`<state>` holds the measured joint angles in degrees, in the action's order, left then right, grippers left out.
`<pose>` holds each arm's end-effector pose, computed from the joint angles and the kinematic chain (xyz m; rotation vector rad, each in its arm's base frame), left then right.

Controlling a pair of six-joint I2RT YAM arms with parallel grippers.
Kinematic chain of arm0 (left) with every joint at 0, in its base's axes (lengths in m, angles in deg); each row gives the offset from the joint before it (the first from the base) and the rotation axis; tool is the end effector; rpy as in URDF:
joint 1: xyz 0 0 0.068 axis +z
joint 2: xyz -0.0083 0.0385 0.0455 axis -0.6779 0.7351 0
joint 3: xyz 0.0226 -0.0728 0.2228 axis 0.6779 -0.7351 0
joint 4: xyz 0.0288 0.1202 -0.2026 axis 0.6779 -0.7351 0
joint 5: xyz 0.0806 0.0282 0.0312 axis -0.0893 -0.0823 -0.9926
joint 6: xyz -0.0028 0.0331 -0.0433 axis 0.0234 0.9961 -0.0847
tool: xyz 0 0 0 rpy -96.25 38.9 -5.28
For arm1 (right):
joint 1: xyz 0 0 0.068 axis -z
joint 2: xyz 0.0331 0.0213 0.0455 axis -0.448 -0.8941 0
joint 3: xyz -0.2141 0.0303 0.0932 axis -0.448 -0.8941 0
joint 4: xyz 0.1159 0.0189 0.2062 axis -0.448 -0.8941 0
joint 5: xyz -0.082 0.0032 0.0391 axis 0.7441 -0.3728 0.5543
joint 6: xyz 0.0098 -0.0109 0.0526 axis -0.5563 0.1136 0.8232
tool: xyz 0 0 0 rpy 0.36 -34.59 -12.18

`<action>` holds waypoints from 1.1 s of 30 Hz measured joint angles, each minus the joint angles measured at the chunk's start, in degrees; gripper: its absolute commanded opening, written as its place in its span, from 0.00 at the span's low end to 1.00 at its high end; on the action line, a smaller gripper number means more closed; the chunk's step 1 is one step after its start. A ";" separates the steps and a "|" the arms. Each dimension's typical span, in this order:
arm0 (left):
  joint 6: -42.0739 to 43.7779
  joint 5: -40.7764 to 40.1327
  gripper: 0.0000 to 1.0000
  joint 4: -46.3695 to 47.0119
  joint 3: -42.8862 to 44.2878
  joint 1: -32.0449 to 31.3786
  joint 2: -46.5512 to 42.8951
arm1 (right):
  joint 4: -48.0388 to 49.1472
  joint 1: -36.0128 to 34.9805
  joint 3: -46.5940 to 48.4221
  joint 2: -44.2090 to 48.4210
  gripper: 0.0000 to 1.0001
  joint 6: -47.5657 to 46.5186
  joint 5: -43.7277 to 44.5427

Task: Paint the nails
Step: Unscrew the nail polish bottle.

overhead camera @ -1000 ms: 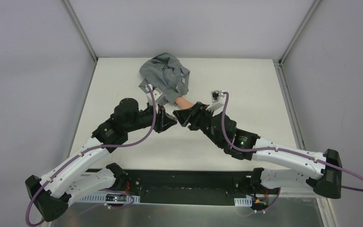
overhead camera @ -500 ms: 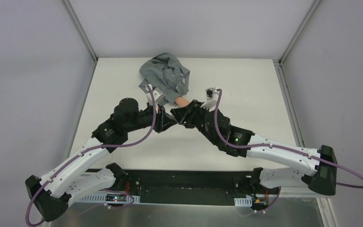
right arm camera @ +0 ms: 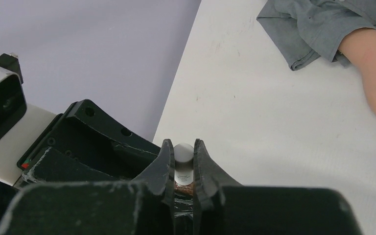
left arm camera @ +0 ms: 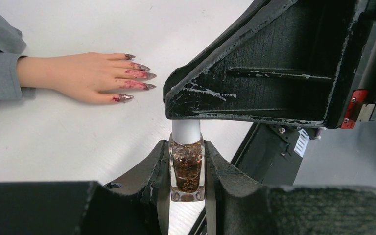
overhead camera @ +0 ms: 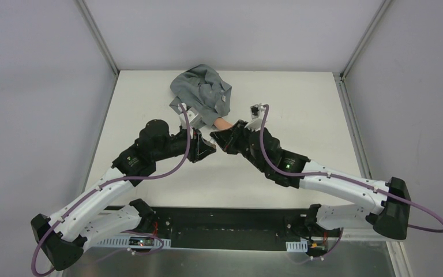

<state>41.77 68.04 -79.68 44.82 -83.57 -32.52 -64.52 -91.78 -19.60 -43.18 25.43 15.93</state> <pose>0.1416 -0.1408 0.3220 0.7137 1.6933 -1.0279 0.1264 0.2372 0.3247 -0.0725 1.7282 1.0119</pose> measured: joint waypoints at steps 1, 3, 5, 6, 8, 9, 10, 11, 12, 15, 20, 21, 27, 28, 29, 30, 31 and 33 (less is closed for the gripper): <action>-0.02 0.00 0.00 -0.11 0.00 0.04 0.00 | -0.07 0.22 0.00 0.00 0.00 -0.15 -0.59; -0.07 0.02 0.00 -0.28 0.00 0.07 0.00 | -0.20 0.83 -0.02 0.00 0.00 -0.37 -2.05; -0.09 0.28 0.00 -0.28 0.00 0.09 0.00 | -0.17 1.57 -0.04 0.15 0.00 -0.83 -4.00; -0.17 0.50 0.00 -0.24 0.02 0.11 0.00 | -0.09 1.97 -0.15 0.33 0.00 -1.09 -5.14; -0.48 1.55 0.00 -0.13 0.02 0.11 0.04 | 0.07 2.82 -0.72 1.07 0.00 -1.68 -7.63; -0.76 2.19 0.00 0.02 0.02 0.11 0.09 | 0.20 3.17 -1.03 1.46 0.00 -1.97 -8.76; -1.18 2.99 0.00 0.22 0.02 0.15 0.15 | 0.48 3.65 -1.49 2.05 0.00 -2.51 -10.36; -1.60 3.82 0.00 0.44 0.02 0.33 0.22 | 0.70 4.00 -1.84 2.51 0.00 -2.80 -11.43; -2.03 4.90 0.00 0.70 0.02 0.55 0.33 | 1.14 4.50 -2.38 3.08 0.00 -3.21 -12.90; -3.43 8.26 0.00 1.60 0.02 0.90 0.57 | 2.64 5.90 -4.15 4.94 0.00 -4.17 -17.27; -6.12 14.56 0.00 4.70 0.02 1.75 0.92 | 3.61 8.02 -5.01 7.74 0.00 -6.64 -25.07; -6.60 15.85 0.00 5.55 0.04 1.99 1.01 | 3.72 8.22 -5.03 8.11 0.00 -7.08 -25.94; -9.79 22.29 0.00 9.29 0.02 2.38 1.49 | 6.03 9.49 -6.16 10.56 0.00 -9.70 -32.28; -10.32 23.21 0.00 9.81 0.02 2.38 1.53 | 6.56 9.66 -6.36 10.84 0.00 -10.12 -33.35; -10.67 24.02 0.00 10.23 0.02 2.38 1.53 | 7.21 9.88 -6.58 11.06 0.00 -10.54 -34.58; -11.04 24.96 0.00 10.71 0.02 2.38 1.53 | 7.72 10.03 -6.69 11.26 0.00 -10.93 -35.74; -11.37 25.75 0.00 11.02 0.02 2.38 1.53 | 8.15 10.16 -6.80 11.41 0.00 -11.28 -36.87; -12.17 27.63 0.00 11.76 0.02 2.38 1.51 | 8.90 10.47 -6.84 11.45 0.00 -11.85 -39.32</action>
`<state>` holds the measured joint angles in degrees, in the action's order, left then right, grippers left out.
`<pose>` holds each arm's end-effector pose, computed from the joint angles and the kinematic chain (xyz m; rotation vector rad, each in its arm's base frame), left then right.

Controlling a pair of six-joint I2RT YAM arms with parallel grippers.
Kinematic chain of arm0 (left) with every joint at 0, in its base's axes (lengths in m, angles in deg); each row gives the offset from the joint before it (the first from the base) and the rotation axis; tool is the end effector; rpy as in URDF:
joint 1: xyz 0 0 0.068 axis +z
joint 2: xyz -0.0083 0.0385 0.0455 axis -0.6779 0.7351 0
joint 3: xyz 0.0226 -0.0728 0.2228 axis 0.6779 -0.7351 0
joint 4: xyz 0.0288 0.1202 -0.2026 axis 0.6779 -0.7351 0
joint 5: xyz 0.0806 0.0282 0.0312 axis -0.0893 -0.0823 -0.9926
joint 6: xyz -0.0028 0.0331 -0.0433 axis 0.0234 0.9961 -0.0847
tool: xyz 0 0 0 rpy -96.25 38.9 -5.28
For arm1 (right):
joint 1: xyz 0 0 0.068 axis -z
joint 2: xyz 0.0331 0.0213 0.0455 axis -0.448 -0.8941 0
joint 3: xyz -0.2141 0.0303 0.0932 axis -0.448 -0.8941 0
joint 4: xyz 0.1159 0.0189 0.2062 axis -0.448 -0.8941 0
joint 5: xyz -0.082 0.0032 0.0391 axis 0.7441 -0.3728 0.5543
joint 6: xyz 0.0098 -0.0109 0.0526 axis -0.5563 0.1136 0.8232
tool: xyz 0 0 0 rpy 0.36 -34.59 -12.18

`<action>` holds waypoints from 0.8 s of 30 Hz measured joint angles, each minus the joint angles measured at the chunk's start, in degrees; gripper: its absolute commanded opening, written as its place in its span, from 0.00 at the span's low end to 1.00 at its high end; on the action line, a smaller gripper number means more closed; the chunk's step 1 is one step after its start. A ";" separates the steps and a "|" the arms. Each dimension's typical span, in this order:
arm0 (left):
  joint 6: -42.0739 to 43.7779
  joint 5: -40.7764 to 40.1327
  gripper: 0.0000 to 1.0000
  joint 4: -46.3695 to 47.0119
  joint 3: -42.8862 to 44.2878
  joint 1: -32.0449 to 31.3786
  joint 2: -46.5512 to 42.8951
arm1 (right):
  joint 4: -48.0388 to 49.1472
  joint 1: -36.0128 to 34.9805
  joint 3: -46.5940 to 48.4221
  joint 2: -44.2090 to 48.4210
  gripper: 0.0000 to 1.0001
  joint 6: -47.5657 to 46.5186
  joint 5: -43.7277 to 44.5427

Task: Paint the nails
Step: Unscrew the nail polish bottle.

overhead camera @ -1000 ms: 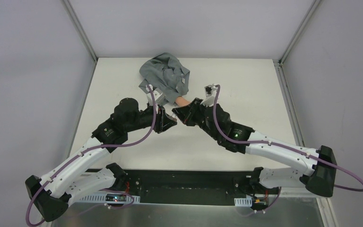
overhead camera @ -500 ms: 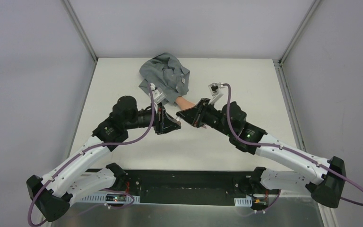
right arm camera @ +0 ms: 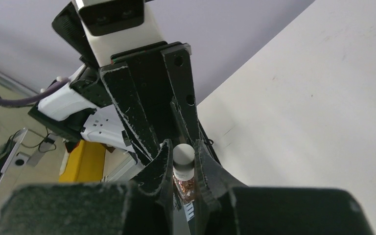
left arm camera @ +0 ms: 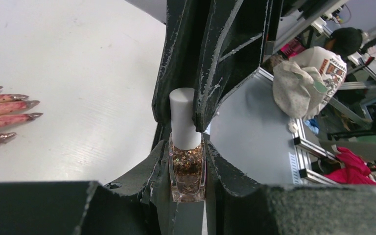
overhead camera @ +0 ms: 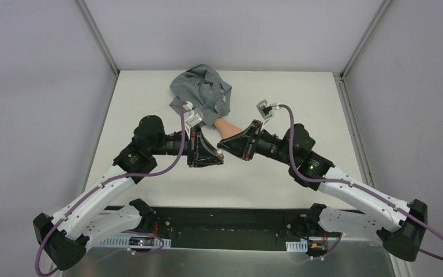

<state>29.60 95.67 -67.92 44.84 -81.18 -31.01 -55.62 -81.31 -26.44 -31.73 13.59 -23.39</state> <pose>0.1362 -0.1440 0.3392 0.9326 1.5279 -1.5176 0.1239 0.1914 0.3473 -0.6135 1.4172 1.3220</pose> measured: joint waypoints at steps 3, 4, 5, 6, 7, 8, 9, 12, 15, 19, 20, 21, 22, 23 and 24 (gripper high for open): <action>-0.61 2.64 0.00 0.92 0.00 0.00 -0.09 | 1.25 0.33 -0.02 0.04 0.00 -0.92 -3.72; -0.79 3.58 0.00 1.20 0.00 0.00 -0.17 | 1.68 0.37 -0.04 0.04 0.00 -1.09 -4.72; -1.01 4.37 0.00 1.42 0.00 0.00 -0.22 | 2.21 0.44 -0.07 0.04 0.00 -1.29 -5.97; -1.18 5.25 0.00 1.64 0.00 0.00 -0.31 | 2.71 0.46 -0.07 0.04 0.00 -1.57 -7.21; -1.33 6.10 0.00 1.81 0.00 0.00 -0.42 | 3.08 0.46 -0.07 0.04 0.00 -1.73 -8.13; -1.40 6.84 0.00 1.90 0.00 0.00 -0.50 | 3.41 0.46 -0.07 0.04 0.00 -1.90 -9.25; -1.44 7.65 0.00 2.01 0.00 0.00 -0.55 | 3.78 0.46 -0.07 0.02 0.00 -2.08 -10.29; -1.60 9.44 0.00 2.21 0.00 0.00 -0.57 | 4.42 0.48 -0.07 -0.02 0.00 -2.29 -12.24; -1.60 9.66 0.00 2.25 0.00 -0.02 -0.70 | 4.50 0.46 -0.07 0.09 0.28 -2.27 -12.52; -1.01 8.70 0.00 4.17 -0.46 -0.57 -0.85 | 4.42 -0.07 -0.31 0.61 0.65 -1.16 -9.97; -0.74 8.24 0.00 4.92 -0.74 -0.81 -1.05 | 4.33 -0.31 -0.79 0.94 0.68 -0.94 -8.63; -0.42 7.61 0.00 5.35 -1.05 -0.92 -1.31 | 3.82 -0.44 -1.42 1.53 0.70 -0.72 -6.78; -0.02 6.73 0.00 5.53 -1.33 -0.94 -1.62 | 3.41 -0.48 -1.92 2.08 0.71 -0.39 -5.31; 0.46 5.49 0.00 5.57 -1.60 -0.94 -1.95 | 2.60 -0.50 -2.43 2.82 0.72 -0.02 -3.04; 0.96 4.37 0.00 5.38 -1.77 -0.94 -2.25 | 1.88 -0.50 -2.82 3.52 0.72 0.42 -0.87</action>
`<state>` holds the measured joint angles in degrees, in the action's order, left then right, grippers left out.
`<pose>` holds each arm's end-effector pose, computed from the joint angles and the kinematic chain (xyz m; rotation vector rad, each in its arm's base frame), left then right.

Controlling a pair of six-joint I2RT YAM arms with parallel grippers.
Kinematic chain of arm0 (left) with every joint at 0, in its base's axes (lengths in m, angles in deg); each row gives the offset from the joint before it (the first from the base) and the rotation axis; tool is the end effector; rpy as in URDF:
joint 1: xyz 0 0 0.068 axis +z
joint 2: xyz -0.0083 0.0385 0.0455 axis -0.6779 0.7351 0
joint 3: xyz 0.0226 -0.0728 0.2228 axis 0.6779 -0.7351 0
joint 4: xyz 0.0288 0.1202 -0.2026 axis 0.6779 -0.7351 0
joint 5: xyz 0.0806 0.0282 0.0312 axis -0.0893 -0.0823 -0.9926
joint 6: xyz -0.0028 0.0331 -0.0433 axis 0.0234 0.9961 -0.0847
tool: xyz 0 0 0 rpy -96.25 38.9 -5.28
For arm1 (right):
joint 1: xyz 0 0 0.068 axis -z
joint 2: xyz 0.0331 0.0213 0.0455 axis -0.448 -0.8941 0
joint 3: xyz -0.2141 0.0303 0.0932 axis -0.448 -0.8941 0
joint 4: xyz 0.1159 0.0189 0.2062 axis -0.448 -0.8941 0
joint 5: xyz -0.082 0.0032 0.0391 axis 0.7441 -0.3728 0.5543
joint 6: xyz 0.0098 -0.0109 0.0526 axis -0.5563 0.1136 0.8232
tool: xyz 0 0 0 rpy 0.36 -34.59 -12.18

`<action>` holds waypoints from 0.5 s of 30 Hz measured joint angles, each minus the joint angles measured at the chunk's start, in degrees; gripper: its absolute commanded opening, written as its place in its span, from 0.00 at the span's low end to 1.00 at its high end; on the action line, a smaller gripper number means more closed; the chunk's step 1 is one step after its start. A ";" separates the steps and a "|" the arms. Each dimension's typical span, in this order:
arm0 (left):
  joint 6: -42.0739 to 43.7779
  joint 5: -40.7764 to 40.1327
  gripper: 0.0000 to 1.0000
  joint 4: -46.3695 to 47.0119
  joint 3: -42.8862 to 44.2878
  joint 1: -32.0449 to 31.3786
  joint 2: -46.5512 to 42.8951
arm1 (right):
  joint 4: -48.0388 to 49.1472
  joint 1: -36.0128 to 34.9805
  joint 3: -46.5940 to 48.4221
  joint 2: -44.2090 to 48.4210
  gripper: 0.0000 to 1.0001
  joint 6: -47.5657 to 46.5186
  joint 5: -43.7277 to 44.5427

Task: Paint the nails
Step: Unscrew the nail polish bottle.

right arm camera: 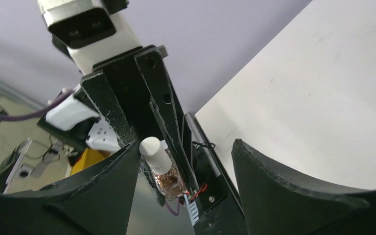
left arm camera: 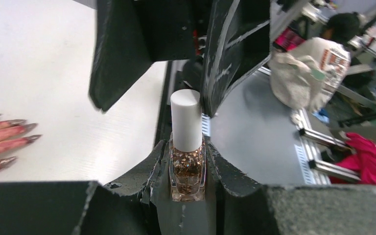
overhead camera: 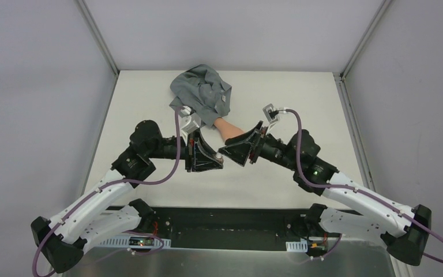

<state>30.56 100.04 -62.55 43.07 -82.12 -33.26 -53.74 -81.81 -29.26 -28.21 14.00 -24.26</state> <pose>0.1250 -0.1412 0.3450 1.0396 1.3781 -1.5494 0.1146 0.1823 0.3468 -0.6205 1.3682 1.3548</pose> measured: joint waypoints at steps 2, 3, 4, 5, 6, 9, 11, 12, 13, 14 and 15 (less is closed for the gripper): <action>1.92 -3.78 0.00 -1.70 -0.04 0.00 -0.66 | -0.61 0.00 -0.70 1.31 0.71 1.05 4.13; 2.80 -5.49 0.00 -2.71 -0.04 0.00 -0.98 | -0.72 0.00 -0.96 1.84 0.70 1.70 5.92; 3.74 -7.54 0.00 -3.85 -0.04 0.00 -1.29 | -0.72 0.00 -1.05 2.05 0.69 2.19 7.26; 4.42 -9.68 0.00 -4.85 -0.04 0.00 -1.57 | -0.59 -0.02 -1.07 2.10 0.69 2.82 8.55; 5.31 -11.96 0.00 -6.14 -0.02 0.00 -1.84 | -0.44 -0.11 -1.07 1.90 0.68 3.28 9.57; 7.08 -18.60 0.00 -9.86 0.00 0.02 -2.21 | -0.02 -1.27 -0.83 -0.31 0.66 4.26 13.11; 8.31 -22.93 0.00 -12.41 0.13 0.02 -2.21 | 0.20 -2.99 -0.42 -2.60 0.62 4.46 15.91; 8.61 -24.59 0.00 -13.25 0.15 0.02 -2.21 | 0.35 -4.13 -0.17 -3.87 0.61 4.44 17.44; 8.87 -25.79 0.00 -14.05 0.20 0.02 -2.21 | 0.33 -5.33 0.15 -5.11 0.59 4.35 18.88; 9.03 -26.60 0.00 -14.49 0.20 0.02 -2.21 | 0.33 -6.27 0.55 -6.08 0.57 4.24 20.09; 9.27 -27.54 0.00 -14.95 0.20 0.02 -2.21 | 0.33 -7.30 1.05 -7.21 0.56 4.02 21.38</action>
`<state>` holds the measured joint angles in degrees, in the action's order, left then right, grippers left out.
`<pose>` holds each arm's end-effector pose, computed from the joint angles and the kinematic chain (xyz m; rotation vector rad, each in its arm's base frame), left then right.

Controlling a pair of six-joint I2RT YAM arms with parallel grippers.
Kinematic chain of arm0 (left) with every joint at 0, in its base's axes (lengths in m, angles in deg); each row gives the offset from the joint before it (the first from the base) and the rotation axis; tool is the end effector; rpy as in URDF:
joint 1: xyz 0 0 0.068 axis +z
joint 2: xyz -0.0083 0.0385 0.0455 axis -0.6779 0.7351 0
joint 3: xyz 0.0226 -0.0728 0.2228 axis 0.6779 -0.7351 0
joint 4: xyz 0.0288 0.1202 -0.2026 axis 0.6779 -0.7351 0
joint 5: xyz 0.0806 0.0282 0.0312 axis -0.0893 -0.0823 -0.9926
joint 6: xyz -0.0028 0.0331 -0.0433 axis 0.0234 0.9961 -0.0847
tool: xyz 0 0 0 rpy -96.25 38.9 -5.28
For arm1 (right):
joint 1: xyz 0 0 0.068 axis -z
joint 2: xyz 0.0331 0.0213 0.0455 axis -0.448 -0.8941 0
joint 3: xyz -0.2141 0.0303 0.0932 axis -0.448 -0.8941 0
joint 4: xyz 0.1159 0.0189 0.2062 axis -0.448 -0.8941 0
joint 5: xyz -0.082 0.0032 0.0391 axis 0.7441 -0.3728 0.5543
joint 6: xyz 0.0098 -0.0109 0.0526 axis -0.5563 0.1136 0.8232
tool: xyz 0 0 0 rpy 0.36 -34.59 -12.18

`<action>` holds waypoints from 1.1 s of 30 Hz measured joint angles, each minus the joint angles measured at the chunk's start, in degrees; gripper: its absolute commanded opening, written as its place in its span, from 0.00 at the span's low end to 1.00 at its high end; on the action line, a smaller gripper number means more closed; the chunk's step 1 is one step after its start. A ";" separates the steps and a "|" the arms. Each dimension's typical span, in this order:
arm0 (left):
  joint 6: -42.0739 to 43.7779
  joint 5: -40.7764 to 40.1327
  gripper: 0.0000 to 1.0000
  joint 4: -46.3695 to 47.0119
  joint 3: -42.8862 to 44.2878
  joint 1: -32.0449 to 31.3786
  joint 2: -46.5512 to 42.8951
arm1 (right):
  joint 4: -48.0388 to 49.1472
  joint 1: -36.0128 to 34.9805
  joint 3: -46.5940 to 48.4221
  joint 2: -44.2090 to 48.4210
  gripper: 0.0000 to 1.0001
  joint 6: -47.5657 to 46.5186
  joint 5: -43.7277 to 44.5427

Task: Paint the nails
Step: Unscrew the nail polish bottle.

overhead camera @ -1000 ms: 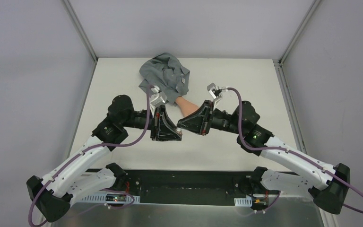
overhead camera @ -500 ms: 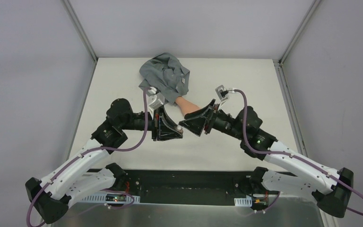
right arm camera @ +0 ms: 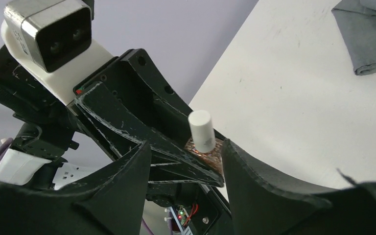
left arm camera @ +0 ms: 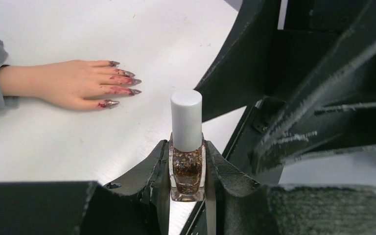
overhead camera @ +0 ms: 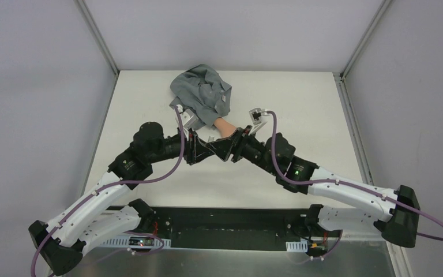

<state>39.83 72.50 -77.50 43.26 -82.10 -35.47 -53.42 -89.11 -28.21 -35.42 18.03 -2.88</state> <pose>0.1356 -0.1326 0.3263 0.7206 1.6350 -1.1034 0.1157 0.2145 0.3273 -0.3586 1.5410 1.2276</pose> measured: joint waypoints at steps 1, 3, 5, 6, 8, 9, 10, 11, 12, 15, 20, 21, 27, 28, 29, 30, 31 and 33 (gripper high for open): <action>0.15 -0.39 0.00 -0.42 0.00 0.00 0.00 | 0.00 -0.90 0.61 -1.03 0.55 -0.24 1.22; 0.33 -1.25 0.00 -0.79 0.00 0.00 0.00 | 0.13 -2.16 1.62 -2.47 0.53 -0.55 3.30; 0.35 -1.97 0.00 -0.81 0.04 0.04 0.00 | 0.76 -3.13 2.32 -3.21 0.50 -0.92 5.49; 0.35 -2.27 0.00 -0.81 0.07 0.04 0.00 | 0.98 -3.52 2.47 -3.41 0.49 -1.11 6.60; 0.35 -2.91 0.00 -0.81 0.17 0.04 0.00 | 1.55 -4.02 2.51 -3.67 0.47 -1.36 8.66; 0.39 -3.13 0.00 -0.83 0.22 0.02 0.00 | 1.73 -4.24 2.51 -3.89 0.46 -1.44 9.53; 0.39 -3.23 0.00 -0.81 0.22 0.04 0.00 | 1.84 -4.39 2.51 -4.13 0.45 -1.55 10.45; 0.42 -3.26 0.00 -0.83 0.22 0.04 0.00 | 1.88 -4.52 2.54 -4.39 0.44 -1.57 11.32; 0.42 -3.17 0.00 -0.83 0.22 0.02 0.00 | 1.88 -4.61 2.54 -4.63 0.43 -1.60 12.09; 0.46 -3.06 0.00 -0.83 0.24 -0.02 -0.04 | 1.88 -4.76 2.54 -5.09 0.41 -1.73 13.73; 0.48 -2.91 0.00 -0.81 0.26 -0.02 -0.04 | 1.66 -4.76 4.07 -6.01 0.37 -1.99 15.10; 0.48 -2.82 0.00 -0.81 0.28 0.00 -0.04 | 1.64 -4.79 4.66 -6.34 0.36 -2.08 15.15; 0.50 -2.78 0.00 -0.79 0.63 0.02 -0.02 | -0.87 -4.76 7.43 -8.44 0.29 -2.69 15.85; 0.50 -2.78 0.00 -0.81 0.63 0.02 -0.02 | -1.38 -4.76 7.63 -8.63 0.28 -2.69 16.02; 0.50 -2.78 0.00 -0.81 0.63 0.02 -0.02 | -1.77 -4.76 7.76 -8.79 0.23 -2.69 16.04; 0.52 -2.75 0.00 -0.81 0.63 0.00 -0.02 | -2.25 -4.79 7.93 -8.92 0.15 -2.64 16.04; 0.52 -2.75 0.00 -0.94 0.63 0.02 -0.02 | -2.64 -4.79 8.09 -8.98 0.08 -2.78 16.15; 0.44 -2.71 0.00 -1.60 0.63 0.02 -0.02 | -3.69 -4.79 8.22 -8.98 0.00 -3.58 16.31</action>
<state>40.27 69.79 -79.09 43.90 -82.08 -35.49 -57.11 -93.90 -20.00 -44.41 14.44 13.42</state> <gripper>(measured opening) 0.247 0.153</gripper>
